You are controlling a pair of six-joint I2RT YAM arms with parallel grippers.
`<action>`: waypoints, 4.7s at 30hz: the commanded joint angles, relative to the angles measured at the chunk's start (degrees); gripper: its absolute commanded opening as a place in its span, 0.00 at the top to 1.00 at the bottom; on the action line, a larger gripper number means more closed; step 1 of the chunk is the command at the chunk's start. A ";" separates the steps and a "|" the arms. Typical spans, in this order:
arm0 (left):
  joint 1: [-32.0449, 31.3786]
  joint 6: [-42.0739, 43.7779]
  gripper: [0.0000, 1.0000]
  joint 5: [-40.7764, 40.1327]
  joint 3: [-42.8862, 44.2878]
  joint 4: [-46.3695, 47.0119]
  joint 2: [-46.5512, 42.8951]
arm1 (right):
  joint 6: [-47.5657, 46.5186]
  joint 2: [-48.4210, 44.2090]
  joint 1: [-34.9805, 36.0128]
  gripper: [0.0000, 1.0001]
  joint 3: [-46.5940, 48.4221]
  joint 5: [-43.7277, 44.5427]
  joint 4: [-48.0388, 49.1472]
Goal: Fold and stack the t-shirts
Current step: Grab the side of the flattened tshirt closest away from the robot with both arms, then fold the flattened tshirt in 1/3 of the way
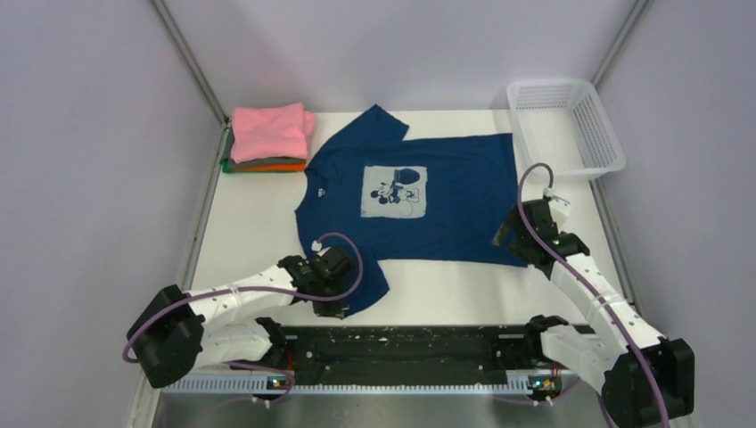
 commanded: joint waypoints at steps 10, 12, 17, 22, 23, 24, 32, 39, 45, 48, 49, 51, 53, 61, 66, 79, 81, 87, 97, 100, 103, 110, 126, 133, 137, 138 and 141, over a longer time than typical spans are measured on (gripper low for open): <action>-0.36 -0.42 1.00 -3.26 0.68 0.98 -6.71 | 8.35 -10.30 -0.63 0.29 -15.18 4.65 10.97; -0.36 -0.97 1.00 -2.56 0.43 0.11 -8.45 | 9.21 -9.11 -0.63 0.33 -16.64 5.32 12.11; -0.39 -1.95 1.00 -1.83 -0.56 -2.15 -11.88 | 10.35 -5.59 -0.71 0.38 -17.90 6.85 13.48; -0.37 -2.50 1.00 -1.25 -0.78 -3.67 -13.68 | 11.13 -4.34 -0.75 0.44 -19.29 5.94 15.65; -0.44 -2.66 1.00 -1.23 -0.82 -3.91 -13.93 | 11.16 -4.39 -0.83 0.44 -19.65 5.58 16.33; -0.39 -2.76 1.00 -1.15 -0.92 -4.00 -14.29 | 11.22 -4.39 -0.80 0.44 -20.07 5.33 17.03; -0.45 -3.66 1.00 -0.69 -2.27 -4.18 -16.62 | 10.82 -4.43 -0.91 0.45 -20.15 5.62 19.37; -0.45 -4.02 1.00 -1.00 -1.59 -4.71 -17.20 | 10.23 -9.38 -0.98 0.45 -19.96 4.17 17.12; -0.45 -3.80 1.00 -1.99 -0.44 -4.81 -16.75 | 11.42 -12.21 -1.86 0.45 -20.63 3.83 14.42; -0.44 -3.52 1.00 -1.98 0.37 -4.81 -15.74 | 11.94 -10.42 -2.55 0.46 -20.82 3.33 14.57; -0.45 -3.31 1.00 -1.87 0.62 -4.81 -15.46 | 11.95 -9.57 -2.67 0.46 -20.59 3.02 14.58; -0.45 -3.15 1.00 -1.76 0.87 -4.86 -14.96 | 12.07 -8.01 -2.77 0.46 -20.57 2.76 14.59; -0.44 -3.14 1.00 -1.68 0.90 -4.86 -14.82 | 12.46 -6.97 -2.78 0.47 -20.69 3.42 15.28; -0.45 -3.93 1.00 -0.62 0.44 -5.63 -16.08 | 12.91 -1.82 -3.12 0.61 -20.36 3.54 21.09; -0.45 -6.27 1.00 1.93 -1.57 -7.19 -19.90 | 13.37 -1.67 -3.10 0.99 -19.48 4.59 19.10; -2.02 -16.38 1.00 10.22 -6.60 -8.95 -40.45 | 16.38 -18.80 -3.10 1.00 -15.64 4.09 -2.40; -1.94 -14.58 1.00 9.39 -5.07 -7.32 -39.43 | 15.63 -18.11 -3.17 1.00 -14.61 3.25 -2.35; -0.76 -0.20 1.00 2.55 5.85 0.72 -24.27 | 10.44 -12.32 -3.13 1.00 -10.74 0.84 2.28; 10.85 16.34 1.00 -2.61 27.68 8.22 3.02 | 3.84 1.02 -3.64 1.00 0.48 1.62 5.35; 16.96 18.89 1.00 -1.87 32.17 9.53 7.21 | 1.75 5.09 -4.63 1.00 4.36 1.35 6.23; 20.25 21.02 1.00 -2.52 37.42 9.83 11.88 | -0.32 9.48 -5.98 1.00 7.98 0.80 6.66; 26.09 25.74 1.00 -2.88 46.43 9.82 19.80 | -4.14 17.37 -8.84 1.00 15.14 -0.86 8.75; 33.75 36.15 1.00 6.27 59.92 17.04 34.16 | -8.27 29.94 -11.99 1.00 24.06 -2.53 12.33; 36.79 37.13 0.93 7.19 67.65 18.42 45.80 | -9.54 38.40 -12.84 0.98 29.15 -2.12 14.83; 37.82 37.25 0.34 6.50 78.47 15.46 54.26 | -8.86 42.63 -13.01 0.55 33.14 -1.15 14.63; 37.87 37.59 0.22 6.92 81.39 13.38 55.94 | -8.81 42.93 -13.01 0.47 33.53 -1.88 14.77; 37.87 37.19 0.01 8.45 83.80 10.49 57.07 | -10.37 41.68 -13.01 0.37 32.45 -5.74 16.85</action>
